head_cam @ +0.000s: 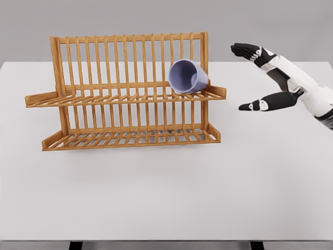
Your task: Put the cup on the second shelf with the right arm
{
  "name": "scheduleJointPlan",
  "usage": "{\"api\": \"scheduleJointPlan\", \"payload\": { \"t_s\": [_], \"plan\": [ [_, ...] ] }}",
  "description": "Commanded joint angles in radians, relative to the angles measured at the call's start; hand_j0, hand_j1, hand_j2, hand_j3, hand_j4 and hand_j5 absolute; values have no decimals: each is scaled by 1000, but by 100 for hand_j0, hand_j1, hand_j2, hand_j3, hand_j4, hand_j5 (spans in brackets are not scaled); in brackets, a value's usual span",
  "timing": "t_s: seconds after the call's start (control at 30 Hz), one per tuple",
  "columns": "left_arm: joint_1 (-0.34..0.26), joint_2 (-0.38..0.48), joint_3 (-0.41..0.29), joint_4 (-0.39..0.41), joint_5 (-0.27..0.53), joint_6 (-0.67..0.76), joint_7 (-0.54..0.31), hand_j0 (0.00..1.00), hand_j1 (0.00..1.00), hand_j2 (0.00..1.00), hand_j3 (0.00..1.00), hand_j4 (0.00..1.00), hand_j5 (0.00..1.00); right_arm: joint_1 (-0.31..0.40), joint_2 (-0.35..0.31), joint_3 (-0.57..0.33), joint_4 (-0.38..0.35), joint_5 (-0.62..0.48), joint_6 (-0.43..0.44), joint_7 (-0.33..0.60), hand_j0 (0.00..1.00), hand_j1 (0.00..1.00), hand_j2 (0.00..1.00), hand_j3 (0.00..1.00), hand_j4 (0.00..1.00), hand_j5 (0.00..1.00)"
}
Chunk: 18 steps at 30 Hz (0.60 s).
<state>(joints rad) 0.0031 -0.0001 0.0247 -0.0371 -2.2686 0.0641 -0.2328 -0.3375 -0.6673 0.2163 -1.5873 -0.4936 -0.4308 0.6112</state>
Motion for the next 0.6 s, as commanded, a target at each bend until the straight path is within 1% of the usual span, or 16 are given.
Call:
{"api": "scheduleJointPlan", "payload": {
  "t_s": [0.0,0.1,0.57],
  "plan": [
    [0,0,0,0,0,0,0,100,100,100,100,100,100,5,-18,-31,-2,-10,1,0,100,100,100,100,100,100],
    [0,0,0,0,0,0,0,100,100,100,100,100,100,25,-32,-44,-2,-10,1,0,100,100,100,100,100,100],
    [0,0,0,0,0,0,0,100,100,100,100,100,100,25,-25,-41,-2,-10,1,0,100,100,100,100,100,100]
  ]
}}
